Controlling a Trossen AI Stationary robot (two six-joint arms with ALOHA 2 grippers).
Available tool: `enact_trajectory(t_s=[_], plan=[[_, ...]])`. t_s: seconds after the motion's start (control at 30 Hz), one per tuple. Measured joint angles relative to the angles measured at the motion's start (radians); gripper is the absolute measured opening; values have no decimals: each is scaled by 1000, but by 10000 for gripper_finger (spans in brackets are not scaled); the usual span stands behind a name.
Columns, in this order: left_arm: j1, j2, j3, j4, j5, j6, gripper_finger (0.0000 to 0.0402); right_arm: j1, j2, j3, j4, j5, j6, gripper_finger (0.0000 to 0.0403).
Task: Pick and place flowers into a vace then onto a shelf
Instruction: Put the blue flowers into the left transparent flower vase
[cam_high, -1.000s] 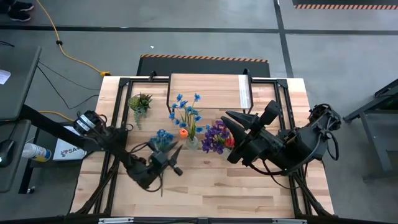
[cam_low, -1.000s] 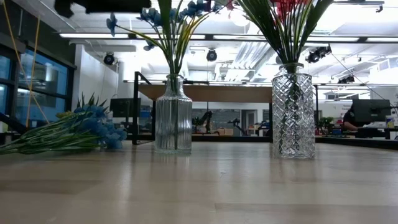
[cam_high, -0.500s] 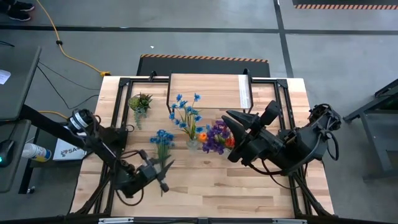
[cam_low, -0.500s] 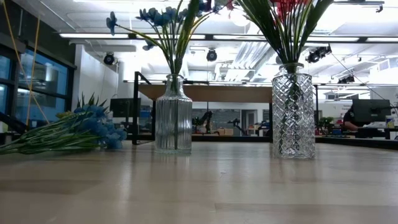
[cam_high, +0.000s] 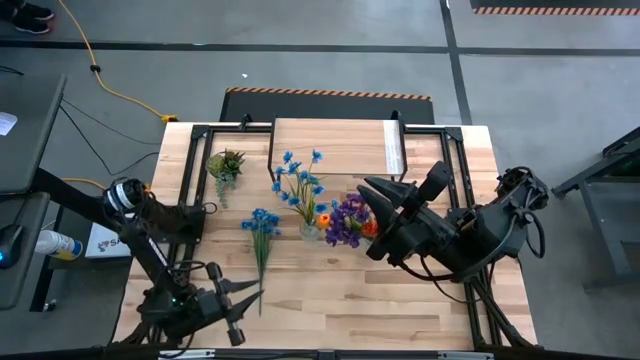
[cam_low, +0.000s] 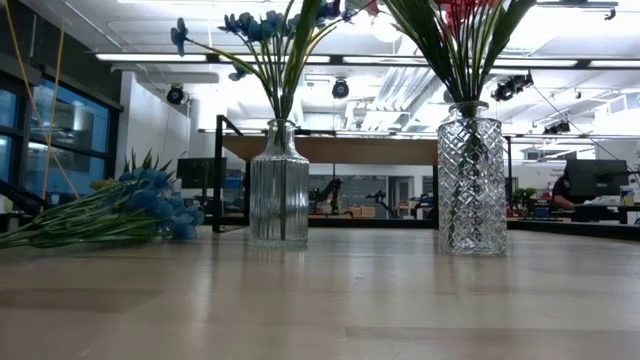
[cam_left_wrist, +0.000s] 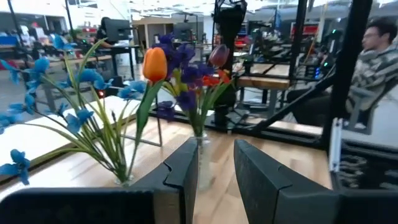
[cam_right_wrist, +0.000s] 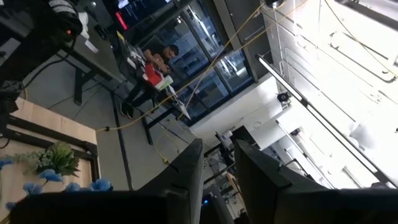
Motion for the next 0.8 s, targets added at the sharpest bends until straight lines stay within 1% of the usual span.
enact_trajectory(t_s=[0.13, 0.23, 0.47, 0.53, 0.63, 0.73, 0.8], plan=[[-23, 0, 29, 0, -2, -37, 138, 0, 0, 0, 0, 39, 0, 83], [-30, 0, 80, 0, -2, -33, 138, 0, 0, 0, 0, 43, 0, 83], [-33, 0, 304, -9, -1, 147, 138, 0, 0, 0, 0, 38, 0, 83], [-33, -1, 366, -66, 1, 179, 138, 0, 0, 0, 0, 38, 0, 83], [-32, 0, 429, -170, 1, 186, 138, 0, 0, 0, 0, 37, 0, 83], [-32, 0, 457, -184, 1, 183, 138, 0, 0, 0, 0, 37, -10, 83], [-27, 0, 457, -187, 1, 151, 136, 0, 0, 0, 0, 33, -23, 83]])
